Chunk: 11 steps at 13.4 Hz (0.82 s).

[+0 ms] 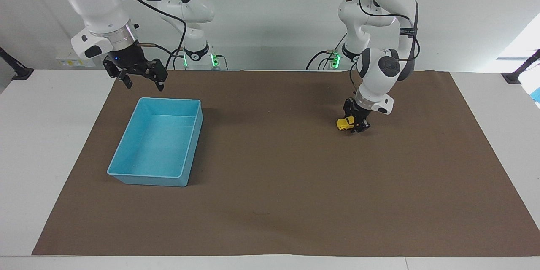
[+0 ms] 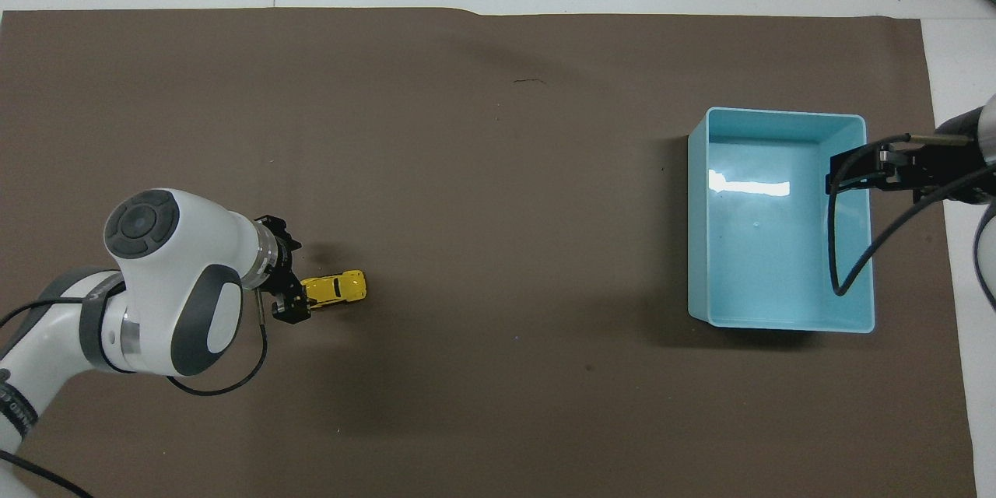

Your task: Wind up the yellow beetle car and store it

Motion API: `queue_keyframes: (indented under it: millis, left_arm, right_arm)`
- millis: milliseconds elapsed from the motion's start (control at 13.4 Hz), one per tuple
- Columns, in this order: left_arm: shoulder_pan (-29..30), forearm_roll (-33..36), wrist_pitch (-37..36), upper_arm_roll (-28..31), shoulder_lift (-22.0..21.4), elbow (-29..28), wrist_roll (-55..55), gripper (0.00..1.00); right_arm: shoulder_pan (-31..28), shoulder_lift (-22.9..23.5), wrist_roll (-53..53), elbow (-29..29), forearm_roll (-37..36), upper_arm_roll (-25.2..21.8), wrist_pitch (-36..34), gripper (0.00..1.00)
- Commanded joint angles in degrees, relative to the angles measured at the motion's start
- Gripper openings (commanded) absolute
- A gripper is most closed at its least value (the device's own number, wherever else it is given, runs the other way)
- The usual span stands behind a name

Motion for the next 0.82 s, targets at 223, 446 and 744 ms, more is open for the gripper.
queue_keyframes:
  millis: [223,446,744]
  left_arm:
    - [0.4,0.4,-4.4,-0.2,1.1,4.9,-0.7,1.0]
    - [0.6,0.8,-3.8,-0.2,1.6,5.9,-0.2,1.0]
    - [0.7,0.9,-3.6,-0.3,2.1,8.6,5.3,1.0]
  right_arm:
    - [-0.8,-0.4,-0.9,0.0,0.3,0.5,-0.6,1.0]
    - [-0.8,-0.4,-0.9,0.0,0.3,0.5,-0.6,1.0]
    - [-0.8,-0.4,-0.8,0.0,0.3,0.5,-0.6,1.0]
